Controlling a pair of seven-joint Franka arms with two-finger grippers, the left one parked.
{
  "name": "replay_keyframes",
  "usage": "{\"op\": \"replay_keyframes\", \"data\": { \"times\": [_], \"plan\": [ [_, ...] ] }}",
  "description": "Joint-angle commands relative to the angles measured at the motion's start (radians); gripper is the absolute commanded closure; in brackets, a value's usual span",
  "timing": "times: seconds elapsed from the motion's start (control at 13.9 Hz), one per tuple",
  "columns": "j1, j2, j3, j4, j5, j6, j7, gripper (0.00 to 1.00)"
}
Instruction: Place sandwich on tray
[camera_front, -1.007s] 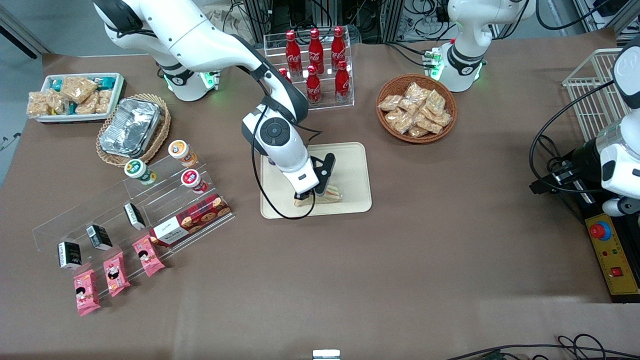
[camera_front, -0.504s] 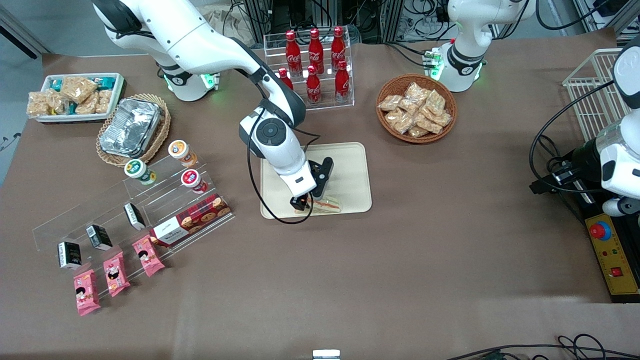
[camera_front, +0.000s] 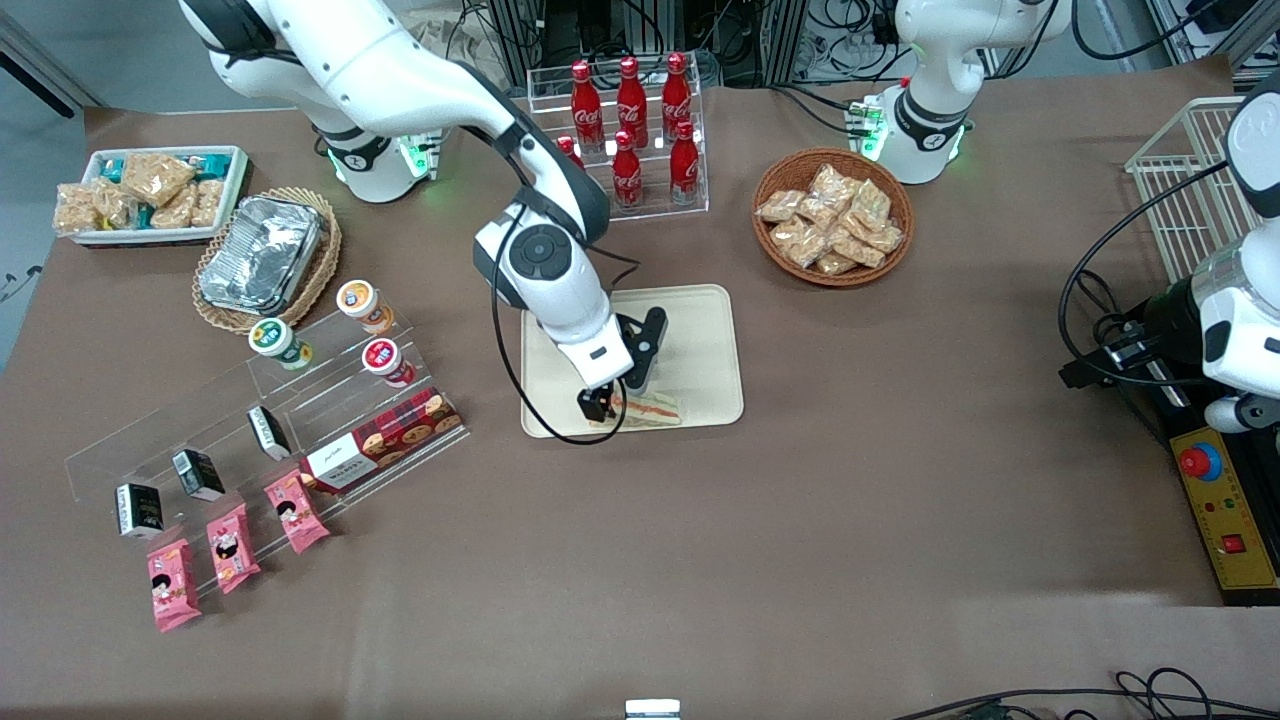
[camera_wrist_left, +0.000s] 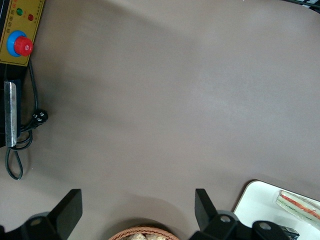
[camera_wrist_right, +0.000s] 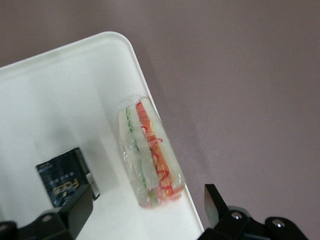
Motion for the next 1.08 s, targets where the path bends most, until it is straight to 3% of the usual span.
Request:
{"op": "replay_keyframes", "data": {
  "times": [0.0, 0.29, 0.5, 0.72, 1.01],
  "plan": [
    [-0.006, -0.163, 0.0, -0.016, -0.016, -0.194, 0.02, 0.01],
    [-0.074, -0.383, -0.022, -0.016, -0.039, -0.5, 0.125, 0.01],
    [-0.147, -0.475, -0.02, -0.016, -0.136, -0.682, 0.302, 0.01],
    [-0.221, -0.552, -0.02, -0.036, -0.25, -0.722, 0.367, 0.01],
    [-0.396, -0.644, -0.02, -0.049, -0.252, -0.719, 0.37, 0.01]
  ]
}}
